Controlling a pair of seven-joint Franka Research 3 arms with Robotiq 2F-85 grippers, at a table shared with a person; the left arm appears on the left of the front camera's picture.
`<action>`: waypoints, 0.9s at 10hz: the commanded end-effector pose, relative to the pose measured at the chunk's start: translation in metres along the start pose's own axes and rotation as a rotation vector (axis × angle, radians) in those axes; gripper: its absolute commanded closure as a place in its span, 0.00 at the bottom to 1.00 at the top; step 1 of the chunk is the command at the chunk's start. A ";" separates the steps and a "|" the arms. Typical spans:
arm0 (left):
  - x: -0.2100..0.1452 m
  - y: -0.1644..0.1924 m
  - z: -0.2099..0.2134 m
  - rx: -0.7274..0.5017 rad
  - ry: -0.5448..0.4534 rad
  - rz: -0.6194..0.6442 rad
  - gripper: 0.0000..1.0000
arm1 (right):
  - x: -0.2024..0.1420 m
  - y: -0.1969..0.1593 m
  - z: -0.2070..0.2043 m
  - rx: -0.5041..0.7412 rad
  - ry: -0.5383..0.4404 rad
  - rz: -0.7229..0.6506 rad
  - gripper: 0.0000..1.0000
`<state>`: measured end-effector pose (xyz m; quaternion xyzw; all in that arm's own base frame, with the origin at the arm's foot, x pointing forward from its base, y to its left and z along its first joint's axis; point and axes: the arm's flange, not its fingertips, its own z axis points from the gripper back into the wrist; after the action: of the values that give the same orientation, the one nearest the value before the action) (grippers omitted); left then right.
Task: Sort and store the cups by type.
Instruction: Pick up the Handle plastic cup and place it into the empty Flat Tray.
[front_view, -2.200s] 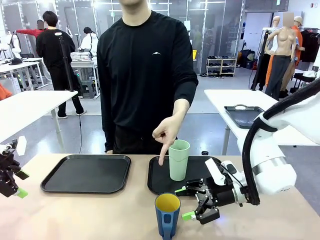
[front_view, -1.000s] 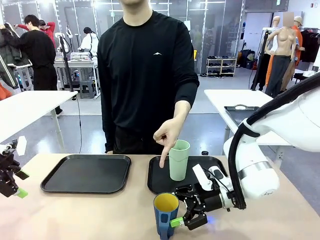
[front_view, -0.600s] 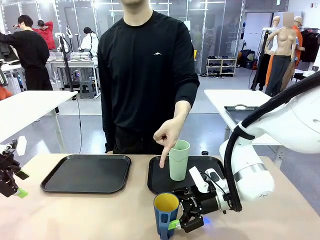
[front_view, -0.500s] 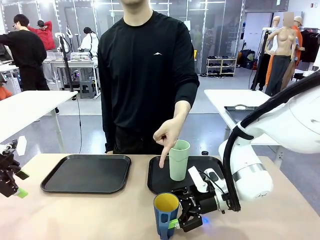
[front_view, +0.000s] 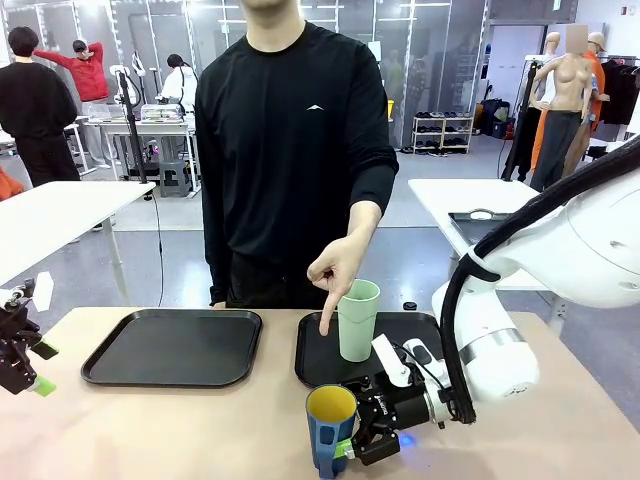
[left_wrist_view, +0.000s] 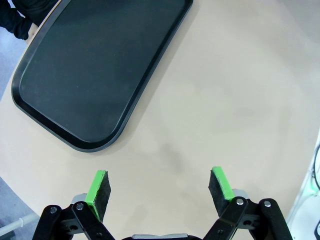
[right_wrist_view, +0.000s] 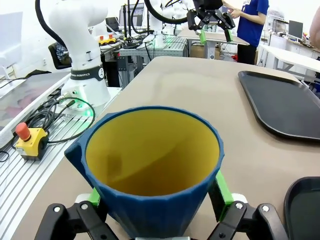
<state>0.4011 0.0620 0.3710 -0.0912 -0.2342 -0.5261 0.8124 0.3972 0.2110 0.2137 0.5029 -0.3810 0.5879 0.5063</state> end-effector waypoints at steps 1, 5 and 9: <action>0.001 0.000 -0.001 0.013 0.014 0.012 0.00 | -0.045 0.017 -0.011 -0.005 -0.016 0.046 0.19; 0.001 0.000 -0.001 0.013 0.014 0.012 0.00 | -0.042 0.022 -0.009 -0.014 -0.006 0.046 0.48; 0.001 0.000 -0.001 0.013 0.014 0.012 0.00 | -0.022 0.033 -0.017 -0.014 0.006 0.057 0.48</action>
<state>0.4011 0.0620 0.3710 -0.0912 -0.2342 -0.5261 0.8125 0.3909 0.2148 0.2195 0.5020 -0.3798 0.5937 0.5013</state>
